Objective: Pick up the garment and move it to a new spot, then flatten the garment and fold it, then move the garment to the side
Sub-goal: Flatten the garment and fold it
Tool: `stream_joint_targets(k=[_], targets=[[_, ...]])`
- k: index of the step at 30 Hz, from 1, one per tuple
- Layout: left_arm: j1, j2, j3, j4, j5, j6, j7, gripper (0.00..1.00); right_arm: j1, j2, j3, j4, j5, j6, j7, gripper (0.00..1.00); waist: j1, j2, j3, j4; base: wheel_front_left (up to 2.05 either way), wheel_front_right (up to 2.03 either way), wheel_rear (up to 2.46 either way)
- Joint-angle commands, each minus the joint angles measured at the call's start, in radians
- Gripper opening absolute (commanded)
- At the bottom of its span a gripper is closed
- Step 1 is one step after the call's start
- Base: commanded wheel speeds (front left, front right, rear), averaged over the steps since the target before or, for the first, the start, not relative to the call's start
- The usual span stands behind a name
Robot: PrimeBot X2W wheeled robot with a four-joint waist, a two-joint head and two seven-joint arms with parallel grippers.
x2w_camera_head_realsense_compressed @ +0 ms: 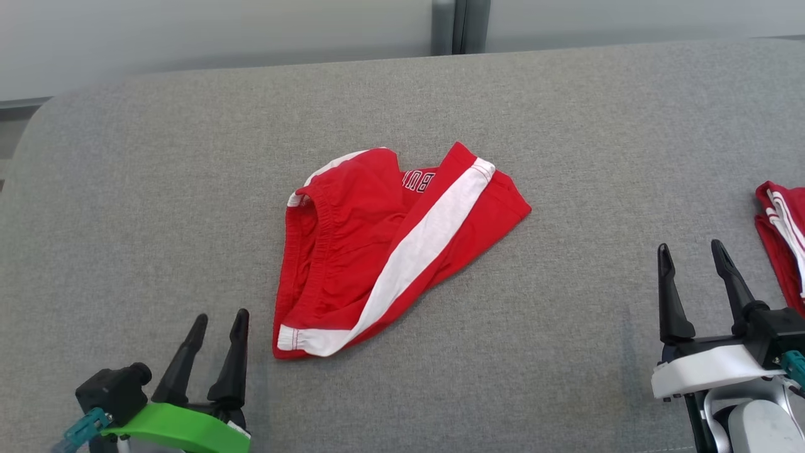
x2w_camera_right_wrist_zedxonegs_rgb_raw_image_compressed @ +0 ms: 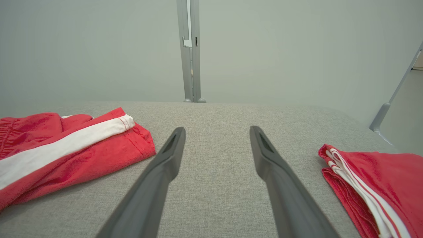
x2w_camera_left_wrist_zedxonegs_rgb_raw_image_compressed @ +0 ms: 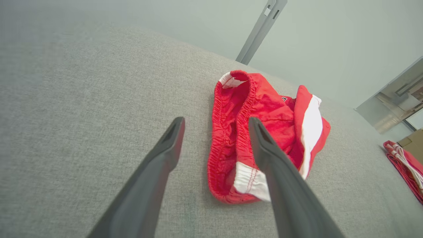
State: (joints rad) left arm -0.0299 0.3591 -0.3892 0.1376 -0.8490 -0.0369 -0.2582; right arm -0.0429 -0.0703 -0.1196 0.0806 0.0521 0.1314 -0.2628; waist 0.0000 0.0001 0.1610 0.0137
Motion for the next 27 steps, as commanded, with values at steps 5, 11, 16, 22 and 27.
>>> stream_joint_targets(k=[5, 11, 16, 22, 27], targets=[[0.058, -0.023, 0.085, 0.006, 0.134, 0.034, -0.007, 1.0, 0.031, 0.005, -0.01, 0.02, 0.002, -0.001, -0.003, 1.0, 0.0, -0.0001, -0.035, 0.005, 0.0, 0.0, 0.0], [0.11, -0.055, 0.169, 0.022, 0.288, 0.023, -0.007, 1.0, 0.059, 0.003, -0.028, 0.063, -0.019, -0.001, -0.003, 1.0, 0.0, -0.0001, -0.081, 0.023, 0.0, 0.0, 0.0], [0.144, -0.085, 0.233, 0.036, 0.41, -0.041, -0.008, 1.0, 0.089, 0.005, -0.035, 0.087, -0.003, -0.001, -0.003, 1.0, 0.0, -0.0001, -0.123, 0.05, 0.0, 0.0, 0.0], [0.179, -0.123, 0.321, 0.065, 0.462, -0.079, -0.007, 1.0, 0.111, 0.005, -0.006, 0.104, 0.006, -0.001, -0.003, 1.0, 0.0, -0.0001, -0.149, 0.059, 0.0, 0.0, 0.0], [0.183, -0.149, 0.346, 0.081, 0.489, -0.093, -0.008, 1.0, 0.121, 0.006, -0.003, 0.114, 0.01, -0.001, -0.003, 1.0, 0.0, -0.0001, -0.16, 0.062, 0.0, 0.0, 0.0]])
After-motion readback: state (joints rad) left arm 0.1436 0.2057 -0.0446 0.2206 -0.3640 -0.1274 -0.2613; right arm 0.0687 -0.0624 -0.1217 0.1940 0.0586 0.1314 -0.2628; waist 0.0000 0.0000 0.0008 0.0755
